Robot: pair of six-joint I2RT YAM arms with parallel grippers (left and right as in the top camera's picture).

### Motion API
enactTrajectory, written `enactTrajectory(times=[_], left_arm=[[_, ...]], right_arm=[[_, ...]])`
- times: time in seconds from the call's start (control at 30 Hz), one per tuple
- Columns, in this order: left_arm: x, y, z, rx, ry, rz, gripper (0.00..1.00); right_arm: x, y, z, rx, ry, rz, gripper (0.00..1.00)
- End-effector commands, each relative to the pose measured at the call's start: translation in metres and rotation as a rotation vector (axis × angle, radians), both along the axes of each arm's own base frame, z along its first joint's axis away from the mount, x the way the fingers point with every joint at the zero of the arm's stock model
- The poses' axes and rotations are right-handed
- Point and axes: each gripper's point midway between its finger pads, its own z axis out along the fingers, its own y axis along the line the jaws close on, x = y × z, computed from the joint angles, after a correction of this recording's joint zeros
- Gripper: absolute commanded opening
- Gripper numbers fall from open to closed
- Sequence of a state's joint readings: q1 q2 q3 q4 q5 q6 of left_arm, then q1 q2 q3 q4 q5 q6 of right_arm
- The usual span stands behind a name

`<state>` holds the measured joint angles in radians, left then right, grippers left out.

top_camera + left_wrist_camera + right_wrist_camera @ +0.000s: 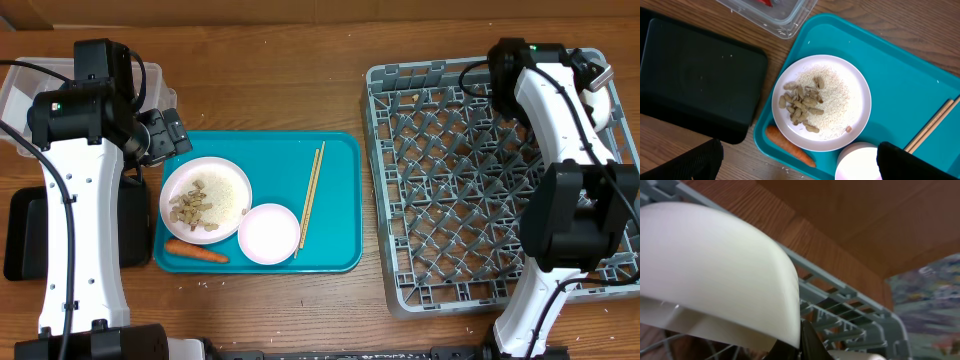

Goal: Sort waste into correct bins and load items into the dishwasher
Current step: 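Carry the white bowl to the rack's back right and release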

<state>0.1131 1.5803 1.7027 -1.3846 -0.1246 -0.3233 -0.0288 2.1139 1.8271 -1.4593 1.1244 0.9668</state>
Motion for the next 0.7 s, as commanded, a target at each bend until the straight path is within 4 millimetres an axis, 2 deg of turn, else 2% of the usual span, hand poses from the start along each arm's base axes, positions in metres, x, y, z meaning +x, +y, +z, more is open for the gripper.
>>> enactTrajectory(times=[0.0, 0.17, 0.37, 0.4, 0.47, 0.5, 0.57, 0.67], left_arm=[[0.001, 0.002, 0.001, 0.002, -0.003, 0.016, 1.0], [0.001, 0.002, 0.0, 0.002, -0.002, 0.016, 1.0], [0.002, 0.002, 0.001, 0.002, -0.005, 0.016, 1.0], [0.002, 0.002, 0.001, 0.002, -0.006, 0.016, 1.0], [0.003, 0.002, 0.001, 0.002, -0.009, 0.016, 1.0], [0.003, 0.002, 0.001, 0.002, -0.012, 0.016, 1.0], [0.004, 0.002, 0.002, 0.002, -0.016, 0.017, 1.0], [0.005, 0.002, 0.002, 0.002, -0.018, 0.017, 1.0]], right_arm=[[0.011, 0.02, -0.002, 0.129, -0.045, 0.046, 0.04], [0.008, 0.034, -0.021, 0.154, 0.008, 0.08, 0.04], [0.003, 0.057, -0.026, 0.18, 0.072, 0.127, 0.07], [0.001, 0.064, -0.026, 0.183, 0.094, 0.142, 0.19], [-0.001, 0.073, -0.026, 0.183, 0.12, 0.164, 0.57], [-0.001, 0.077, -0.025, 0.182, 0.126, 0.172, 0.69], [-0.001, 0.084, -0.024, 0.181, 0.13, 0.19, 0.77], [0.0, 0.093, -0.016, 0.181, 0.11, 0.215, 0.81]])
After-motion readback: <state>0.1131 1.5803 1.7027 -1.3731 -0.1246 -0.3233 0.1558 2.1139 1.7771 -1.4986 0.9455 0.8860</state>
